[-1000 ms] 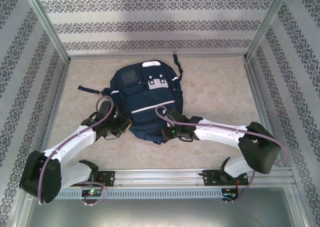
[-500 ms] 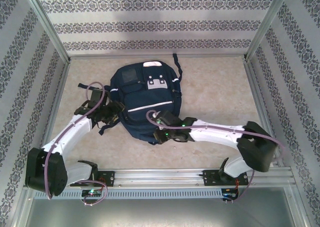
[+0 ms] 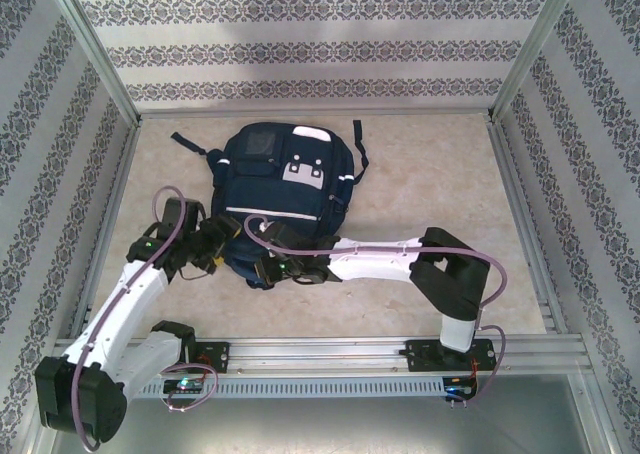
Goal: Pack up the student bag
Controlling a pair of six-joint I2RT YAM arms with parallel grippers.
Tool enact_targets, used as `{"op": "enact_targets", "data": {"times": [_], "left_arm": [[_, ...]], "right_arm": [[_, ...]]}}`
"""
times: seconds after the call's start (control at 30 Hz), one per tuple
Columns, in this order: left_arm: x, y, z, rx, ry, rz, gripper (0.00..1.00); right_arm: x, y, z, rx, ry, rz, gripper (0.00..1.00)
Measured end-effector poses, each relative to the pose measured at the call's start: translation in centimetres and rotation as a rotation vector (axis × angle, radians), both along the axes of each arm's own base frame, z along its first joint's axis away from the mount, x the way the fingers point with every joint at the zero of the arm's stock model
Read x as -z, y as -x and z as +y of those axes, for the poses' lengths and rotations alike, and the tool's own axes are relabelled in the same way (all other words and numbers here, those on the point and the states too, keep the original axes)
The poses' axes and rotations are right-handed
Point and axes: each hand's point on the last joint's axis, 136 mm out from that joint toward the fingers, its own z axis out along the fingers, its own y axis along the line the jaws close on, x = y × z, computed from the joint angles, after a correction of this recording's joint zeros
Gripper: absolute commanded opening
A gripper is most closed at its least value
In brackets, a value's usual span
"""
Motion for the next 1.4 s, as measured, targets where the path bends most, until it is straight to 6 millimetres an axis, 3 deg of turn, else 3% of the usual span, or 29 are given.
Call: {"op": "enact_targets", "data": {"times": [0.13,0.43,0.7,0.9,1.1,1.4], "left_arm": [[2.3,1.3,-0.2,-0.023,0.029,0.090,0.70],[3.0,-0.5,-0.6,-0.024,0.039,0.079,0.59],[5.0,-1.3,-0.4,-0.008,0.002,0.117,0.36],[4.9,-2.0,0.1,0.017,-0.059,0.103,0.15],[4.7,-1.9,0.3,0.032,-0.079,0.104,0.07],[4.0,-1.8,0.2,0.049,-0.073,0.094,0.01]], "right_arm": [[0.3,-0.2,1.0,0.015,-0.024,0.009,0.00],[0.5,-0.2,1.7,0.029,-0.050,0.020,0.00],[1.0,-0.2,1.9,0.029,-0.045,0.018,0.00],[1.3,-0.6,1.3,0.044,-0.008,-0.021,0.00],[1.8,-0.8,0.5,0.055,0.034,-0.051,0.00],[1.7,-0.1,-2.5,0.067,0.055,-0.088,0.00]]}}
